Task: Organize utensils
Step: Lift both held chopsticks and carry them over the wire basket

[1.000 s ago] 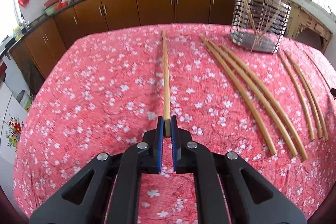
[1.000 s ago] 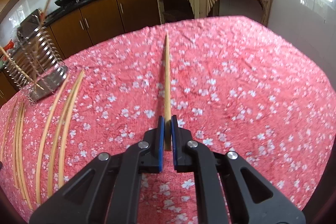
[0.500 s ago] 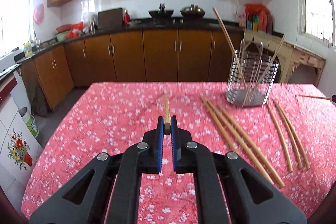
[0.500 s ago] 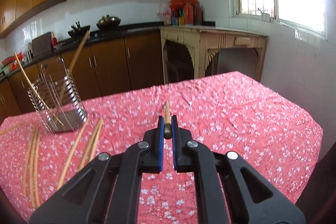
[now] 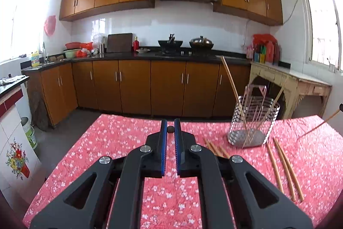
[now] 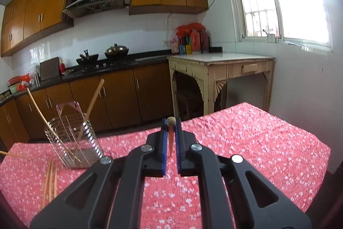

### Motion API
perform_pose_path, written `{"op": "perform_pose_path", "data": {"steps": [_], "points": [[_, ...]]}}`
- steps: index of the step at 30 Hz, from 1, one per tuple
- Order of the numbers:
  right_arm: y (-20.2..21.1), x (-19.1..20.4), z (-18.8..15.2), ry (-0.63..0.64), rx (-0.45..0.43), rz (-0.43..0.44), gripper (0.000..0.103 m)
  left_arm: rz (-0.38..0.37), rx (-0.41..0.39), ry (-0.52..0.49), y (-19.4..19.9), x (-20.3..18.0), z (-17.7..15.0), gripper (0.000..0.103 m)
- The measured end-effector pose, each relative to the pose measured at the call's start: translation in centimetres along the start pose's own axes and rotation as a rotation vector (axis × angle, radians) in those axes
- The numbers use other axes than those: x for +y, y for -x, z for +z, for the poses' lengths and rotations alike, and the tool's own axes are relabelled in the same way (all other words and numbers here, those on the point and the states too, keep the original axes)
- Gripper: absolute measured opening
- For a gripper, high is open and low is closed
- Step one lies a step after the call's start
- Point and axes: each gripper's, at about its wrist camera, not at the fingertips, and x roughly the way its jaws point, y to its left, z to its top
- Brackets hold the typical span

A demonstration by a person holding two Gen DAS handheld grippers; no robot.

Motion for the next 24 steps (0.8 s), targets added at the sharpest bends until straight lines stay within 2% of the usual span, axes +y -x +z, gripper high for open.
{"op": "perform_pose_path", "data": {"steps": [9, 24], "points": [[1.0, 1.4, 3.4, 0.014, -0.079, 0.04, 0.008, -0.006, -0.07, 0.036, 0.1, -0.2, 3.0, 0.007], [1.4, 2.8, 5.6, -0.014, -0.071, 0.15, 0.008, -0.037, -0.116, 0.024, 0.7, -1.3, 5.1, 0.007]]}}
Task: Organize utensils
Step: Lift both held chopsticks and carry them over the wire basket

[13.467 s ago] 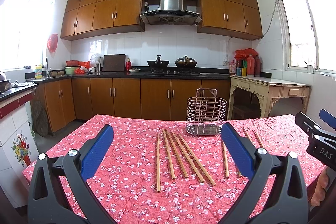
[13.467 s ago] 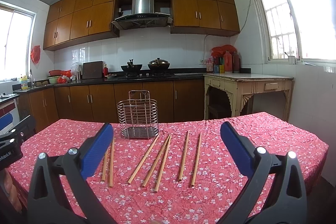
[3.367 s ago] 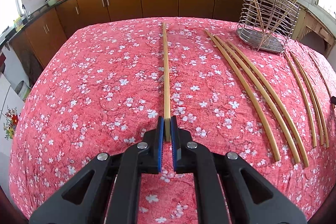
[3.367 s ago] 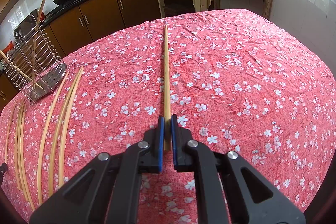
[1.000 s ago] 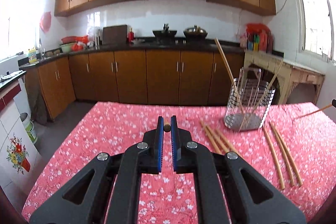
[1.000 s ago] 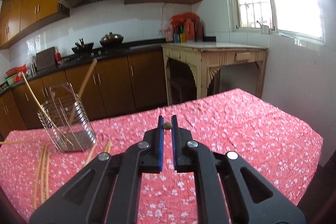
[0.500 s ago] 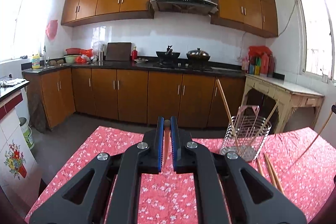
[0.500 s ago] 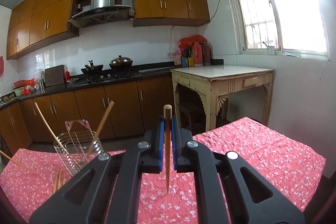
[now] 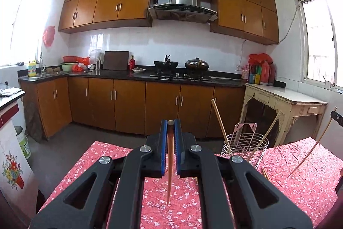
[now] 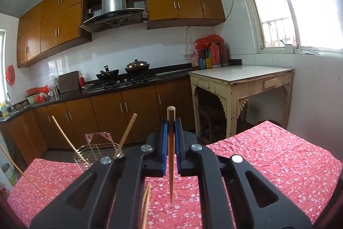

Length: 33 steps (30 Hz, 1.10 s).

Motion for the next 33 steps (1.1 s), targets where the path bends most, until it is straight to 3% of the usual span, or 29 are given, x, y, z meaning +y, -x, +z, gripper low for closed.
{"op": "perform_pose_path", "data": {"steps": [10, 19, 25, 33], "points": [[1.1, 1.9, 3.6, -0.044, -0.031, 0.13, 0.008, -0.086, -0.014, 0.055, -0.4, -1.2, 3.8, 0.007], [1.5, 5.1, 9.0, -0.054, -0.118, 0.236, 0.008, -0.176, -0.1, 0.071, -0.6, -5.1, 9.6, 0.007], [-1.9, 7.6, 10.7, -0.059, -0.101, 0.263, 0.008, -0.214, -0.107, 0.078, -3.5, -8.6, 11.5, 0.007], [-6.1, 10.4, 9.7, -0.021, -0.033, 0.27, 0.008, -0.192, -0.128, 0.107, -7.5, -10.9, 11.7, 0.007]]}}
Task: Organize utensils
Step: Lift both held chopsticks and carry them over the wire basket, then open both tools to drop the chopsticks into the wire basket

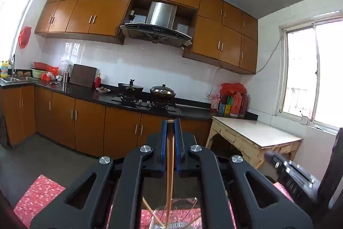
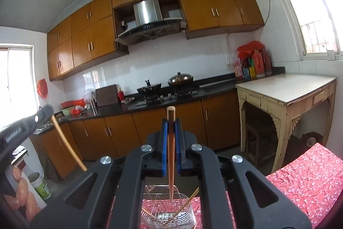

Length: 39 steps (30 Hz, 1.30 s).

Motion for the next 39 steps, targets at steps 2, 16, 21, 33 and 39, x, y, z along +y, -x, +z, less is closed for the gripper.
{"op": "perform_pose_path", "data": {"steps": [2, 16, 21, 33, 39], "points": [[-1.0, 0.2, -0.5, 0.006, 0.02, 0.004, 0.008, 0.005, 0.004, 0.002, -0.8, -0.1, -0.3, 0.007], [-6.4, -0.4, -3.8, -0.027, 0.162, 0.055, 0.008, 0.045, 0.12, 0.015, -5.0, 1.2, -4.4, 0.007], [-7.1, -0.3, -4.3, -0.04, 0.193, 0.064, 0.008, 0.042, 0.122, 0.01, -5.3, 1.0, -4.4, 0.007], [-6.9, -0.7, -5.5, 0.037, 0.182, -0.025, 0.032, 0.11, 0.135, 0.008, -5.8, 1.7, -4.9, 0.033], [-5.4, -1.5, -5.2, 0.033, 0.159, -0.052, 0.032, 0.144, 0.132, -0.01, -4.6, 2.5, -4.5, 0.037]]}}
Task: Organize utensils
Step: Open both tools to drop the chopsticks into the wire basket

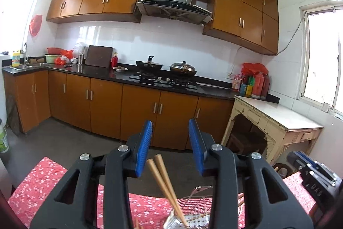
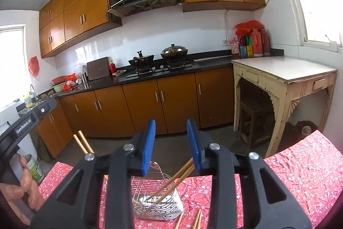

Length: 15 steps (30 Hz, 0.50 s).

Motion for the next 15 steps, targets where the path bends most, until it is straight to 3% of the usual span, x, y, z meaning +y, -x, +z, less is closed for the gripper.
{"op": "perform_pose_path", "data": {"steps": [10, 15], "points": [[3.4, -1.1, -2.3, 0.025, 0.026, -0.032, 0.032, 0.063, 0.023, -0.011, 3.6, 2.6, -0.9, 0.045], [4.9, -2.9, -6.2, 0.003, 0.099, -0.063, 0.032, 0.112, 0.076, -0.015, 5.2, 4.7, -3.4, 0.048]]}}
